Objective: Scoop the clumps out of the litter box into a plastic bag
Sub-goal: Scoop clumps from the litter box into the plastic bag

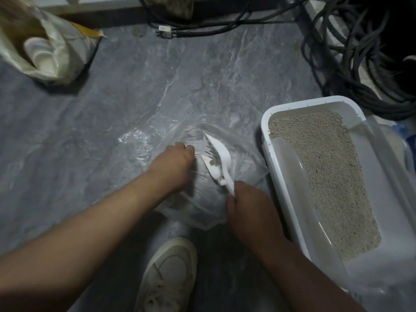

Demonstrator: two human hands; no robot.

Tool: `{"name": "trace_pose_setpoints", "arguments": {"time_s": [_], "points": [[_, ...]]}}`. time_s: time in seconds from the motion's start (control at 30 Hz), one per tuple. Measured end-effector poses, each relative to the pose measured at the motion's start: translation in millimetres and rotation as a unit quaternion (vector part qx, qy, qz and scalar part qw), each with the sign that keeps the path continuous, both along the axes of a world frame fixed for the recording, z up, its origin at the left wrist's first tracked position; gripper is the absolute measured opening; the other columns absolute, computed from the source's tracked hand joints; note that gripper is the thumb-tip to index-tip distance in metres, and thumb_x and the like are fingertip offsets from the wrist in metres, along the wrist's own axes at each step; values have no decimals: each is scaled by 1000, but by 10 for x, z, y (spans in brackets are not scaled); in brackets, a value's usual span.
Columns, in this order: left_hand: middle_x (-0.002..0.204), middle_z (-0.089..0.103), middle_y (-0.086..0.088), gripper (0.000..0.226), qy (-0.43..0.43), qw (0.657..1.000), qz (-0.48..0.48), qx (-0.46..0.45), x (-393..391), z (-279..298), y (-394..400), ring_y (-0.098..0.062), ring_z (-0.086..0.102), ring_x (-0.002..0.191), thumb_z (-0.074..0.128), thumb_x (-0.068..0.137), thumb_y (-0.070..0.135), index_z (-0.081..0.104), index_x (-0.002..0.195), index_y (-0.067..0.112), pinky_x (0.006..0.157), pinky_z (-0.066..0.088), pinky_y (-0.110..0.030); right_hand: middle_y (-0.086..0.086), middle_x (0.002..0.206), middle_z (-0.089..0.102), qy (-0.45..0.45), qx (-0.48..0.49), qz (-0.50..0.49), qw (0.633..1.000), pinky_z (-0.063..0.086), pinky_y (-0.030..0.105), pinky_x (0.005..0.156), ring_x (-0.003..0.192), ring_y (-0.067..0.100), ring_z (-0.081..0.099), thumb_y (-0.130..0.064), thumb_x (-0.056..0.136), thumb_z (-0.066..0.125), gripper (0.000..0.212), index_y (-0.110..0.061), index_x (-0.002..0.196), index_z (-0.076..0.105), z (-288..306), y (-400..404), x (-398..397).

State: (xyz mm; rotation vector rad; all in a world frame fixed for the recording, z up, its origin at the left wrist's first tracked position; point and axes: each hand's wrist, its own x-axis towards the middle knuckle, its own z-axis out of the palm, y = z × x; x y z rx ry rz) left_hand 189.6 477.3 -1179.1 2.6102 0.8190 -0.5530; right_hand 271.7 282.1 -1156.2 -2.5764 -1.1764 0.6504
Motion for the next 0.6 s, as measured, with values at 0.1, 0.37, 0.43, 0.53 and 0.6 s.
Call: {"name": "trace_pose_setpoints", "arguments": {"time_s": [0.1, 0.37, 0.43, 0.53, 0.6], "points": [[132, 50, -16, 68, 36, 999, 12, 9, -8, -76, -14, -34, 48, 121, 83, 76, 31, 46, 129, 7, 92, 48, -42, 4, 91, 64, -16, -5, 5, 1000, 50, 38, 70, 84, 29, 64, -33, 101, 40, 20, -19, 97, 55, 33, -23, -25], [138, 49, -9, 105, 34, 997, 15, 65, -16, -269, -66, -28, 47, 125, 90, 59, 58, 35, 138, 14, 92, 49, -40, 3, 88, 60, -53, 7, 18, 998, 51, 42, 67, 78, 30, 63, -32, 102, 37, 22, -19, 98, 54, 114, -56, -34], [136, 50, -9, 109, 28, 997, 22, 71, -8, -287, -80, -28, 48, 124, 90, 57, 60, 34, 139, 15, 91, 49, -40, 3, 89, 59, -58, 16, 17, 998, 52, 43, 65, 76, 30, 63, -31, 102, 38, 21, -19, 100, 55, 126, -54, -29], [140, 48, -10, 119, 32, 997, 19, 72, 13, -280, -106, -29, 48, 126, 90, 56, 63, 29, 145, 13, 93, 49, -41, 1, 91, 58, -64, 6, 23, 998, 52, 40, 65, 77, 29, 64, -30, 101, 40, 19, -20, 101, 55, 122, -51, -17], [143, 46, -11, 128, 32, 997, 18, 75, 32, -278, -127, -30, 47, 129, 88, 58, 65, 20, 152, 11, 96, 49, -42, 2, 89, 58, -69, 14, 20, 997, 52, 41, 63, 74, 29, 63, -29, 101, 41, 19, -18, 101, 57, 125, -57, -6]]}}
